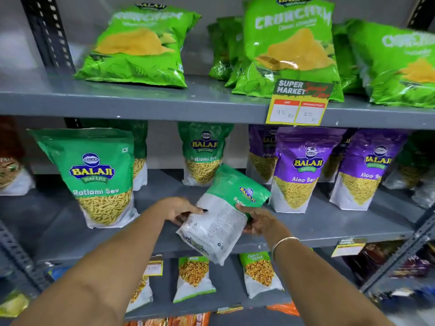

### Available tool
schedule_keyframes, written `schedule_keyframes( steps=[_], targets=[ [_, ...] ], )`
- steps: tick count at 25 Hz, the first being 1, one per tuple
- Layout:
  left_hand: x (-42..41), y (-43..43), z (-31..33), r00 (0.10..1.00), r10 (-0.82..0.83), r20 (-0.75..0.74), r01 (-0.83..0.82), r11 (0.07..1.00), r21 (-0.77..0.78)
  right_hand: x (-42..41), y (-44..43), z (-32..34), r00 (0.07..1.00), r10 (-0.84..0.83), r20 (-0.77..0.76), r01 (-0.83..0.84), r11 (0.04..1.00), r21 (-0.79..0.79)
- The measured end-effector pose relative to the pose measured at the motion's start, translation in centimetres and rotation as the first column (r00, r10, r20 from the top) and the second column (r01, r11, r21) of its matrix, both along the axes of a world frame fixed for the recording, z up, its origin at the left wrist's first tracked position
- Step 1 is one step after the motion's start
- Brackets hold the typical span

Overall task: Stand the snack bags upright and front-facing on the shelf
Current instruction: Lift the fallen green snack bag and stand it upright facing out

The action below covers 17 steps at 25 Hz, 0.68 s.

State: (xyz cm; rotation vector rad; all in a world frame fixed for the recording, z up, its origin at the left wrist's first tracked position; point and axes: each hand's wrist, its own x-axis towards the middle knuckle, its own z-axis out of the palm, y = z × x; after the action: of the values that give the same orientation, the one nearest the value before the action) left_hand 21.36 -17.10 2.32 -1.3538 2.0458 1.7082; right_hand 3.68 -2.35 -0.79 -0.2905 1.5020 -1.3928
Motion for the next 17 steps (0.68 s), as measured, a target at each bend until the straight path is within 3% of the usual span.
schedule_keyframes(
  steps=[5, 9, 12, 17],
  targets=[
    [-0.3, 0.0, 2.8, 0.997, 0.001, -0.071, -0.009, 0.994, -0.113, -0.6, -1.5, 5.4, 0.966, -0.059, -0.250, 0.047, 0.997, -0.054],
    [-1.0, -0.2, 2.0, 0.975, 0.060, -0.216, -0.122, 0.950, -0.288, -0.4, -3.5, 6.6, 0.820, -0.149, -0.552, 0.042, 0.979, -0.201],
    [-1.2, -0.3, 0.4, 0.944, 0.160, -0.289, -0.287, 0.831, -0.476, 0.5, -4.6, 6.6, 0.706, -0.138, -0.694, -0.012, 0.978, -0.207],
    [-1.2, -1.2, -2.1, 0.872, 0.279, -0.403, -0.453, 0.772, -0.446, 1.3, -5.7, 5.3, 0.626, -0.105, -0.773, -0.060, 0.981, -0.182]
  ],
)
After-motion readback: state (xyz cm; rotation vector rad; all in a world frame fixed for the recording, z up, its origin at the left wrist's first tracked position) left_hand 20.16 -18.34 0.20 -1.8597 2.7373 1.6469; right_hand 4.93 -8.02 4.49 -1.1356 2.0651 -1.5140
